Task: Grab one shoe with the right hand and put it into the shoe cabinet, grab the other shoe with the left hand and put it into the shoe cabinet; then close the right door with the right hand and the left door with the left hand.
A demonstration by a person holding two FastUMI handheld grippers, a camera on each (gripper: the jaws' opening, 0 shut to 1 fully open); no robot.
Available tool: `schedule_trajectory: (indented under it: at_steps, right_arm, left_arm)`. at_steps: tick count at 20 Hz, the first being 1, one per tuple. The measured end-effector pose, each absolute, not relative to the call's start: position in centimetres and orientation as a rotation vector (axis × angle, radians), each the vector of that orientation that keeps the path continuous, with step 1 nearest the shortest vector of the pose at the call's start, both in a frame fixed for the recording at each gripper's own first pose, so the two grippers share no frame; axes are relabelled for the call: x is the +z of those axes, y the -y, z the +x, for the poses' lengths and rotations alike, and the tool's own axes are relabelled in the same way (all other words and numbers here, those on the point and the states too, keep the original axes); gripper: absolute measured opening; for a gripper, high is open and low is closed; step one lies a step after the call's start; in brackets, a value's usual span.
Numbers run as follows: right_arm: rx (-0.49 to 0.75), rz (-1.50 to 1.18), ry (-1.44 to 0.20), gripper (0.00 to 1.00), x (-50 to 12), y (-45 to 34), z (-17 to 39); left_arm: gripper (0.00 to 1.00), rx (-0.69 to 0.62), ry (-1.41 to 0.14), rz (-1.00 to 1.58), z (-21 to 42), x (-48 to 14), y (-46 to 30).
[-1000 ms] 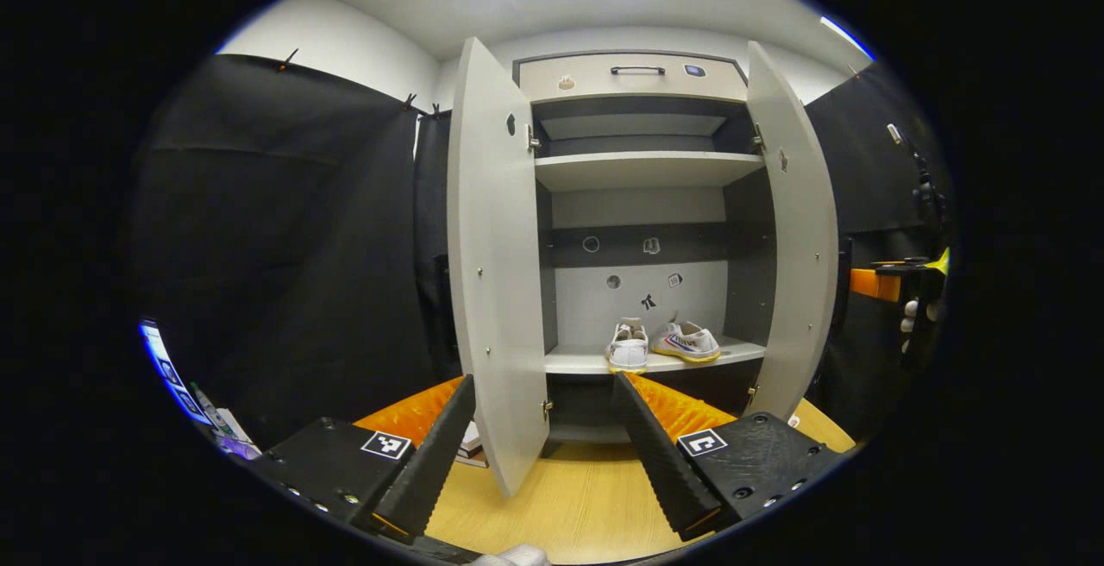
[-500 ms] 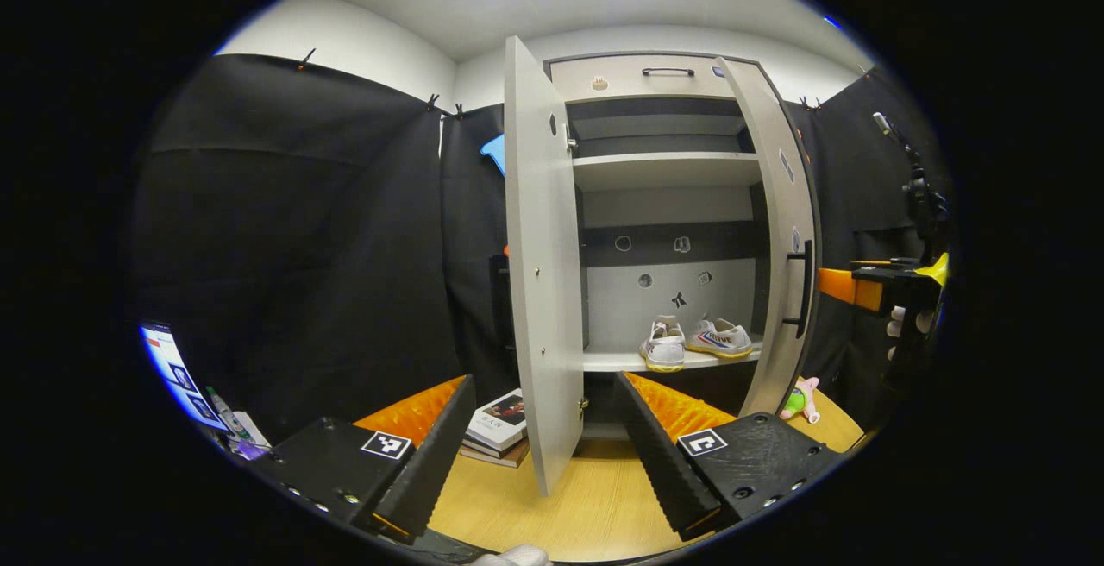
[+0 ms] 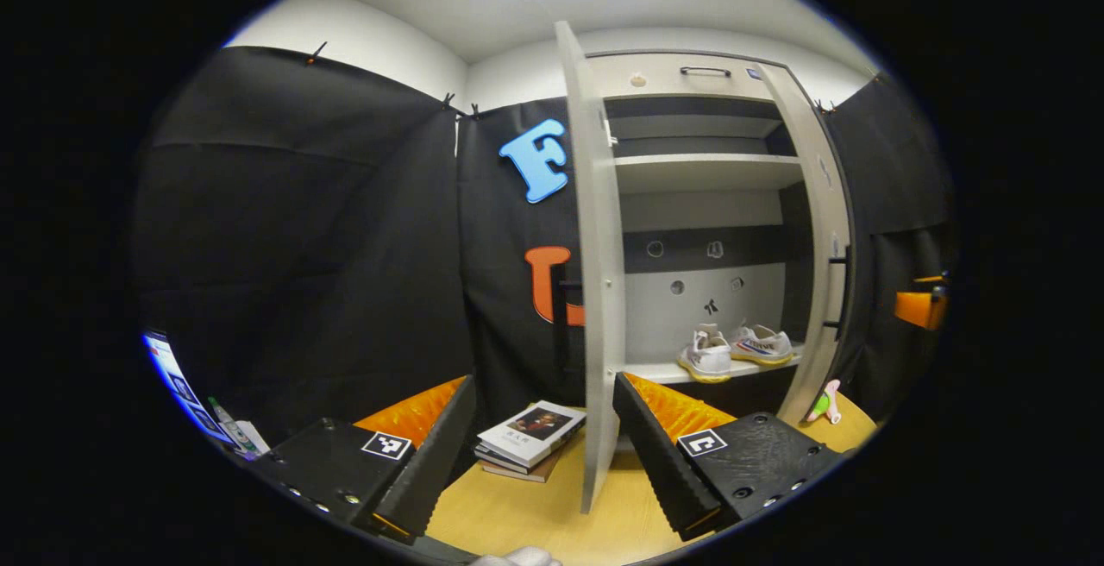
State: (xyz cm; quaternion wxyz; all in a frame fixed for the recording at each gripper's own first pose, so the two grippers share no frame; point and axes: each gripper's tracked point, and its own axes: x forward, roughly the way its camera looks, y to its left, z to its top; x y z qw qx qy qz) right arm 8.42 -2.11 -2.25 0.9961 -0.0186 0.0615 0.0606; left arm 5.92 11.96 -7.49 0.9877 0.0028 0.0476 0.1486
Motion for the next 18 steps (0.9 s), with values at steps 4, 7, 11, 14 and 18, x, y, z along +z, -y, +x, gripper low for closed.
schedule_trajectory:
  at_steps: [4,7,11,14,18]
  right_arm:
    - [0.067,-0.031,-0.176,1.0,-4.5,2.3,5.3]
    - [0.015,-0.022,-0.198,1.0,-5.3,2.5,3.6]
    - [-0.041,-0.011,-0.206,1.0,-5.7,3.1,1.1]
    - [-0.058,-0.017,-0.22,1.0,-6.5,2.7,-0.1]
    - [-0.05,-0.023,-0.24,1.0,-7.0,1.8,-0.6]
  left_arm:
    - [0.96,0.325,-0.068,0.02,9.7,-7.2,-16.8]
    - [0.96,0.316,-0.056,0.028,12.4,-7.3,-18.9]
    - [0.96,0.238,-0.042,0.023,14.9,-7.3,-18.6]
    - [0.92,0.186,-0.024,0.039,15.8,-7.0,-17.9]
    - [0.84,0.164,-0.014,0.025,15.9,-7.0,-16.7]
